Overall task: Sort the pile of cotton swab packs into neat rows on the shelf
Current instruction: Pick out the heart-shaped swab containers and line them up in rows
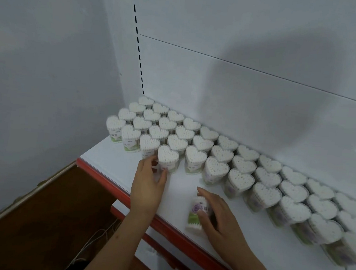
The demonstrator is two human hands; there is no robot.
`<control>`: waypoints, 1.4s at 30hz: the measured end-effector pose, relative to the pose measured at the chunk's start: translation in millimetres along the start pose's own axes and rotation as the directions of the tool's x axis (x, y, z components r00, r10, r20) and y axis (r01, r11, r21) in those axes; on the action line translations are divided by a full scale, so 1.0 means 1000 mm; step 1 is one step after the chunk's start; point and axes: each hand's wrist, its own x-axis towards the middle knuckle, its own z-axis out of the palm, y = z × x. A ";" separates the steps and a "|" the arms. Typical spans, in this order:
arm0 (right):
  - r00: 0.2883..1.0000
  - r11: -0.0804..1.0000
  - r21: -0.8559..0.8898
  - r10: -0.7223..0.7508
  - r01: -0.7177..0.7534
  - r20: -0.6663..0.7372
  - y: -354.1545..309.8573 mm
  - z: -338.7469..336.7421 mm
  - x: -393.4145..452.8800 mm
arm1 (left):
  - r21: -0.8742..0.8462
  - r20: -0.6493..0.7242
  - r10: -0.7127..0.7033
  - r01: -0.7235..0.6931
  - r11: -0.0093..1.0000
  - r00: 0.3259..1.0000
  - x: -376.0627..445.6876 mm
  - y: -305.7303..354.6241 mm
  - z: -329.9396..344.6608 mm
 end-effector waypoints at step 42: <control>0.975 0.996 0.079 0.066 -0.050 -0.211 -0.016 0.008 0.035 | -0.032 0.235 0.178 -0.175 0.984 0.956 -0.026 0.014 -0.001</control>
